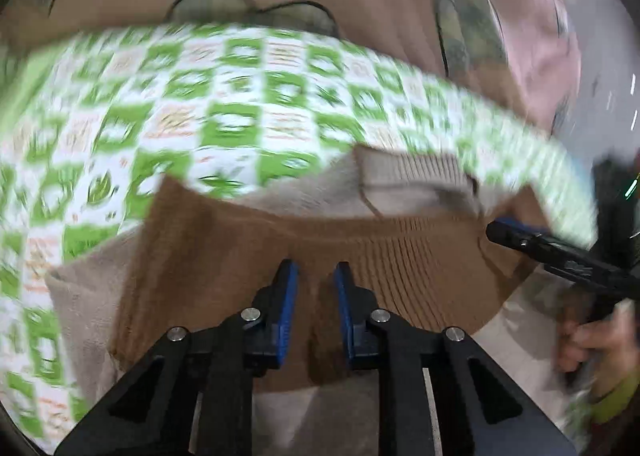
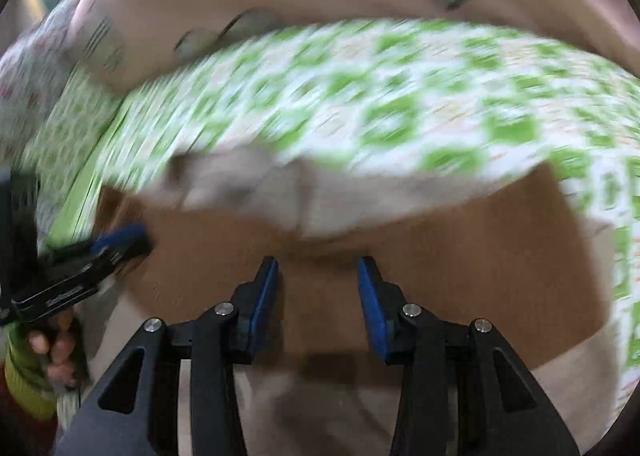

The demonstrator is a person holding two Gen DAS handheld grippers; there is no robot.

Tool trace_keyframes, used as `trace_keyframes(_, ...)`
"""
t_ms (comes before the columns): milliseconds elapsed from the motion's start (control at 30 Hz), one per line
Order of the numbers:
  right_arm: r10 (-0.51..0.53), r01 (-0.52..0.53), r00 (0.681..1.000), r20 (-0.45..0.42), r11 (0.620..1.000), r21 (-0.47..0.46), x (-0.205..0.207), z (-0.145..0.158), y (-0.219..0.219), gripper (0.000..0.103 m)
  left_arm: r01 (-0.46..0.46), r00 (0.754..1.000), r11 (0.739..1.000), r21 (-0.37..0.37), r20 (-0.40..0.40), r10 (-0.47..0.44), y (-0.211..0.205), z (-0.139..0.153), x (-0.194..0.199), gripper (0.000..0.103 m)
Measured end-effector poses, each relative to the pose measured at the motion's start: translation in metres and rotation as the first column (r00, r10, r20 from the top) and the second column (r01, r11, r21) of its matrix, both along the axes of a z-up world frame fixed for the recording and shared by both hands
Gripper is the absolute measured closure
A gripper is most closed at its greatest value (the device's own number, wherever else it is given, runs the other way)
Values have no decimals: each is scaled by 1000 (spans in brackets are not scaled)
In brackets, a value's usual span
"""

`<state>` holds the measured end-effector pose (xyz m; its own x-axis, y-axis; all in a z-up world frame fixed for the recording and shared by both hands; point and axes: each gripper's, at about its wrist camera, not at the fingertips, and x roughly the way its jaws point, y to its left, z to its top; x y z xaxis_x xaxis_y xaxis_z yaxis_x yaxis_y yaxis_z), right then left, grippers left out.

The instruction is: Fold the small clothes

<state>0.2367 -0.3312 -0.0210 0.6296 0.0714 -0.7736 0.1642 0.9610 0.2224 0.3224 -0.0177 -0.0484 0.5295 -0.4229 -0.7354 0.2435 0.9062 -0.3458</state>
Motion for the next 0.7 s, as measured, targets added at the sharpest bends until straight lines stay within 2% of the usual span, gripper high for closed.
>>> trace_keyframes(67,-97,96,994,47,995,31,-11,2,-22,60,-44,999,996,-77,-8,43,19,-4,-4,84)
trace_keyframes(100,-131,124,989,75,988,87,-22,2,-34,60,-83,997,990,-117,-13,82,32,-6,-9,85)
trace_keyframes(200,-162,142,978,135,979,147,-52,7,-53,60,-166,986,965,-203,-26,164,64,-7,-24,85)
trace_keyframes(233,-168,149,974,152,980,128,-65,12,-55,60,-173,985,962,-213,-25,172,67,-5,-29,85)
trace_keyframes(300,-197,186,970,145,979,86,-84,21,-57,59,-219,975,964,-152,-9,221,73,8,-47,82)
trace_keyframes(333,-223,214,965,135,974,78,-92,25,-61,59,-239,970,964,-119,11,242,74,17,-61,72)
trace_keyframes(367,-250,239,959,135,966,98,-107,30,-65,59,-238,970,964,-115,27,243,78,23,-75,67)
trace_keyframes(400,-261,244,955,142,961,127,-121,34,-69,59,-239,969,964,-121,39,245,81,29,-94,59)
trace_keyframes(500,-310,285,938,159,945,161,-163,40,-70,58,-226,970,958,-178,45,238,87,39,-151,50)
trace_keyframes(600,-306,269,938,165,939,213,-207,35,-57,55,-213,974,952,-221,23,223,84,37,-202,44)
trace_keyframes(700,-295,250,943,157,935,252,-236,28,-38,49,-218,975,944,-248,-23,219,76,25,-241,43)
